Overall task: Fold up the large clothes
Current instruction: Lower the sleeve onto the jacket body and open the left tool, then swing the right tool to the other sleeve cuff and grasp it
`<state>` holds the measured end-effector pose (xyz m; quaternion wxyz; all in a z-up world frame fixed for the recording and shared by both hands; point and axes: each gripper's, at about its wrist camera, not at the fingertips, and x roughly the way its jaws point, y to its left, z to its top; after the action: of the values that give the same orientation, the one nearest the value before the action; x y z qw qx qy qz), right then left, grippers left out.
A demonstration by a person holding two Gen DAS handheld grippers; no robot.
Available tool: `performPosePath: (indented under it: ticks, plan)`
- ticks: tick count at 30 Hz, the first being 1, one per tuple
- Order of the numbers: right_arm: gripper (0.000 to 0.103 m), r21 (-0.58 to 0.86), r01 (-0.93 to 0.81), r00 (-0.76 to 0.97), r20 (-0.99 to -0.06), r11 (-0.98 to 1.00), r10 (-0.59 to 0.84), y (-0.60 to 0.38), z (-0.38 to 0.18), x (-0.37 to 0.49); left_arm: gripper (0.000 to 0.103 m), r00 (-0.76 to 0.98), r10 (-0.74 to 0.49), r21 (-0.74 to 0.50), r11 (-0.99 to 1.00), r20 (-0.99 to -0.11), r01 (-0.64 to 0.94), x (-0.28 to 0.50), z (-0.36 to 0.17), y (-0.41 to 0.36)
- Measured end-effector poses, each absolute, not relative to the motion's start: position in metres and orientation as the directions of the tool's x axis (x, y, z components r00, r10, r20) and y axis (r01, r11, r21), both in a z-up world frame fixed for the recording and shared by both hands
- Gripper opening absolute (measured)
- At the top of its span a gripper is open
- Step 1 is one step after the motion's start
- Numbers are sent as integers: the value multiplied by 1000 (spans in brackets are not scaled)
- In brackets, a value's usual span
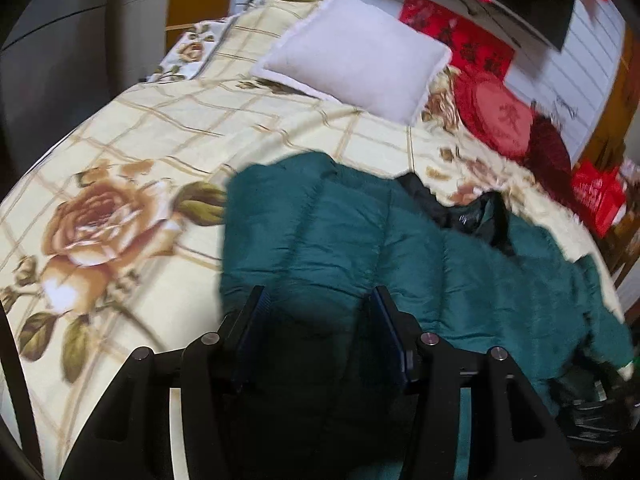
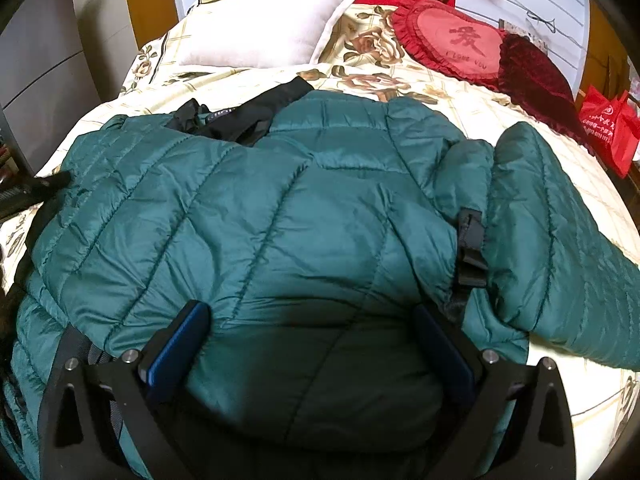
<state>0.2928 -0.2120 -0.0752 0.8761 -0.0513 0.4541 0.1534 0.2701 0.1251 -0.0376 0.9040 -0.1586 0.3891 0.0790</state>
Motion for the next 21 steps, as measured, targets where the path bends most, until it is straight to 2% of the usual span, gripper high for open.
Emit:
performPosePath:
  ticks: [7, 10, 15, 21]
  plan:
    - [103, 55, -318, 505, -835, 946, 218, -212, -57, 285, 35, 702, 7, -202, 956, -712, -215, 193, -13, 115]
    - [103, 71, -295, 555, -799, 953, 231, -229, -27, 268, 35, 709, -30, -211, 963, -705, -169, 160, -13, 103]
    - [103, 12, -222, 615, -774, 975, 150, -282, 9, 228, 35, 712, -25, -165, 978, -702, -128, 119, -16, 82]
    - [103, -41, -16, 618, -786, 999, -22, -399, 11, 166, 35, 720, -46, -155, 984, -692, -86, 98, -11, 69]
